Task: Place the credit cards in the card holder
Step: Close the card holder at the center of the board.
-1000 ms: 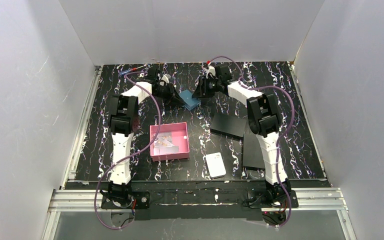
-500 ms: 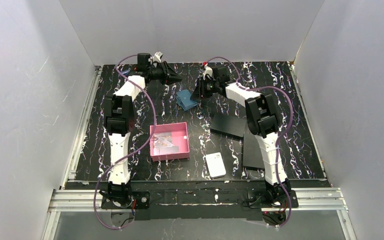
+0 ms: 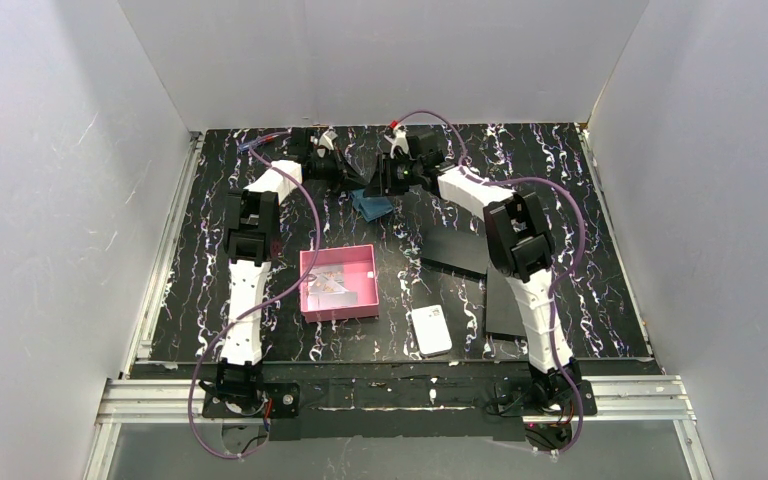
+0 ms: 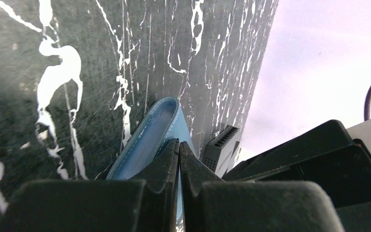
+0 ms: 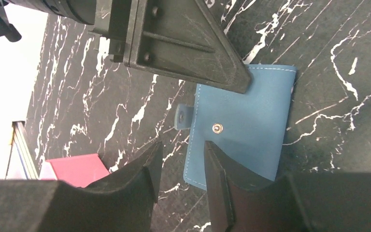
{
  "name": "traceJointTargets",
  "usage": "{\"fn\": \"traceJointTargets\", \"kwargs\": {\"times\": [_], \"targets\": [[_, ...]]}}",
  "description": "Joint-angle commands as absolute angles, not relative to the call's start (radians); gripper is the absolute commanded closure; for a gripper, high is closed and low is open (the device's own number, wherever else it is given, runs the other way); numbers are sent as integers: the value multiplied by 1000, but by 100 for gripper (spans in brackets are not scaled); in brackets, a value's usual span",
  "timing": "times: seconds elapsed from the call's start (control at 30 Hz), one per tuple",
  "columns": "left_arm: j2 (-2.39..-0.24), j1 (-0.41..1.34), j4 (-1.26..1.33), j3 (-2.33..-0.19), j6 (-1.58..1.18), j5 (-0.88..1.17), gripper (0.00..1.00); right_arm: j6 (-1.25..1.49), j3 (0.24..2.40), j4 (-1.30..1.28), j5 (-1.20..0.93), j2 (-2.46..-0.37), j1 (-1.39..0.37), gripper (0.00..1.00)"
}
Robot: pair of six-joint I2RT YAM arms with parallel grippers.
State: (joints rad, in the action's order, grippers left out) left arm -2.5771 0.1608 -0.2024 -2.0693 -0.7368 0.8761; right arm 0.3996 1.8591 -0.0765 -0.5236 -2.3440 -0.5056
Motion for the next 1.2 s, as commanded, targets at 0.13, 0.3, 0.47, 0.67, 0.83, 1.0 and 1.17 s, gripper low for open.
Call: {"fn": "traceJointTargets", "kwargs": {"times": [0.13, 0.3, 0.47, 0.67, 0.83, 1.0, 1.17], "targets": [[-2531, 156, -275, -2047, -644, 837, 100, 489, 1985, -43, -507, -2370, -522, 59], [-2528, 156, -267, -2020, -638, 830, 100, 499, 2019, -56, -502, -2407, -536, 63], [-2528, 157, -271, -2019, -633, 827, 100, 484, 2051, -87, -507, -2433, -548, 62], [-2526, 156, -273, -2012, -630, 827, 100, 464, 2082, -123, -495, -2457, -560, 63], [-2523, 157, -275, -2011, -627, 827, 100, 460, 2082, -128, -482, -2456, -561, 73], [-2520, 157, -280, -2012, -619, 822, 100, 447, 2093, -161, -469, -2461, -561, 92], [-2525, 157, -292, -2016, -610, 816, 100, 428, 2108, -189, -453, -2460, -561, 99]]}}
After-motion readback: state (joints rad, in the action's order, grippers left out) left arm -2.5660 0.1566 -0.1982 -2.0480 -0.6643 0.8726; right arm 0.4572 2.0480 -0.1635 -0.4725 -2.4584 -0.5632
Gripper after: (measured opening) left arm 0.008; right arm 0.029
